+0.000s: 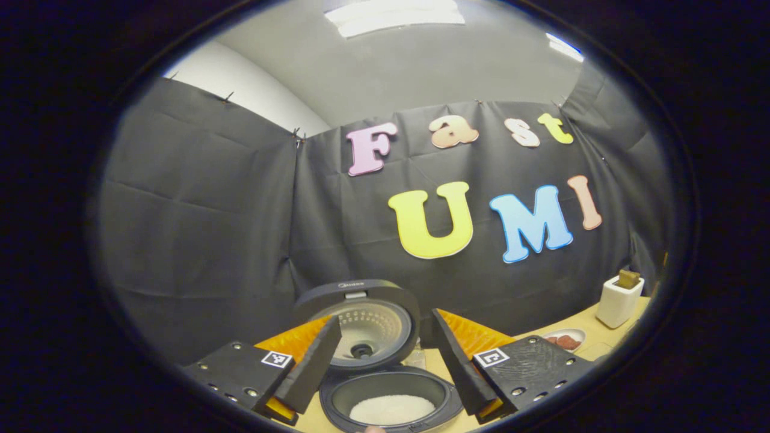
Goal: Close the left gripper, press the button to open the rice cooker; take a wooden spoon from the chopstick holder with the right hand, scoop a spoonful of rice and pour it into the rice cooker, then put the wooden spoon back into the chopstick holder.
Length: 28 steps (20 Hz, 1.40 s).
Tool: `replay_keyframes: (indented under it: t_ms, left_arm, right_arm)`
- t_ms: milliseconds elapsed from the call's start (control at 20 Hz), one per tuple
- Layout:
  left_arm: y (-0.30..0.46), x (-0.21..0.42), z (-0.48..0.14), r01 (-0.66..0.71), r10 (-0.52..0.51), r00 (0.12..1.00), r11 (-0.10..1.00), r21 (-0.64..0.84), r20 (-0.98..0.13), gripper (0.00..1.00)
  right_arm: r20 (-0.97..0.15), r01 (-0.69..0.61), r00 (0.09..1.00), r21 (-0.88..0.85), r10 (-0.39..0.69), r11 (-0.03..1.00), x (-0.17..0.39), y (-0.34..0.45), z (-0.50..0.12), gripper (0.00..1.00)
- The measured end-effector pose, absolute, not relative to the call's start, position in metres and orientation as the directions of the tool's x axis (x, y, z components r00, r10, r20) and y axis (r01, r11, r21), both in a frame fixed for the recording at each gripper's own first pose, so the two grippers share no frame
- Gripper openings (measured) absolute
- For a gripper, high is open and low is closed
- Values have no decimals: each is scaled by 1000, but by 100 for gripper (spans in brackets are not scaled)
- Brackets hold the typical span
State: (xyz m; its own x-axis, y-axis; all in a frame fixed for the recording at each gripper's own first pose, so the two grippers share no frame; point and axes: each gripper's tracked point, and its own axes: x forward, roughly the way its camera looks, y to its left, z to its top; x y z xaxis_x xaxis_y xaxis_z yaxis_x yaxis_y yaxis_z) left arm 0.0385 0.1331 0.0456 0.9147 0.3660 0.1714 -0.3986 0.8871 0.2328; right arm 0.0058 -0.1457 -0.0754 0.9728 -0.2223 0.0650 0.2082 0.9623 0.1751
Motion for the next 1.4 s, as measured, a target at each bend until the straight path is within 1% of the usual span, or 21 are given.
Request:
replay_keyframes:
  t_ms: [150,200,250,300,400,500,700,850,900,1050,1100,1150,1200,1250,1350,1400]
  left_arm:
    - [152,57,62,-418,383,905,883,212,186,92]
    - [160,63,68,-431,394,898,875,219,195,93]
    - [170,71,74,-441,404,893,870,219,197,91]
    - [180,80,75,-441,411,894,876,195,176,93]
    - [195,95,84,-429,415,900,897,104,136,92]
    - [214,112,91,-431,424,900,899,72,100,92]
    - [253,143,102,-474,469,881,871,130,66,91]
    - [264,164,92,-469,474,881,868,163,13,92]
    - [266,170,88,-463,470,883,871,167,-5,92]
    - [262,174,68,-445,456,888,885,141,-56,92]
    - [265,174,62,-459,473,878,875,151,-69,92]
    - [263,174,62,-467,481,873,871,153,-77,96]
    - [263,174,63,-470,484,872,870,148,-74,94]
    - [261,174,60,-476,491,867,867,145,-85,96]
    - [256,170,58,-478,494,864,866,148,-101,94]
    - [253,167,57,-480,495,862,867,135,-112,96]
  right_arm:
    - [103,183,974,150,-200,972,-7,-136,-67,98]
    - [106,176,976,141,-191,974,-11,-132,-67,98]
    - [104,168,978,134,-182,977,-15,-128,-69,98]
    - [100,161,980,128,-174,979,-17,-125,-71,98]
    - [95,140,984,115,-151,983,-23,-116,-74,98]
    - [90,132,986,93,-140,987,-28,-109,-78,98]
    - [92,111,989,80,-118,991,-39,-96,-79,98]
    - [109,96,989,80,-105,992,-44,-88,-73,98]
    - [115,92,988,76,-101,993,-36,-80,-73,98]
    - [114,82,990,62,-89,995,-37,-71,-76,98]
    - [110,77,990,60,-83,995,-37,-69,-77,98]
    - [105,68,992,59,-74,996,-36,-66,-79,98]
    - [102,59,993,58,-65,997,-37,-64,-81,98]
    - [102,56,993,59,-62,997,-35,-64,-82,98]
    - [106,41,993,63,-48,997,-31,-62,-83,98]
    - [107,27,994,61,-34,998,-27,-60,-80,98]
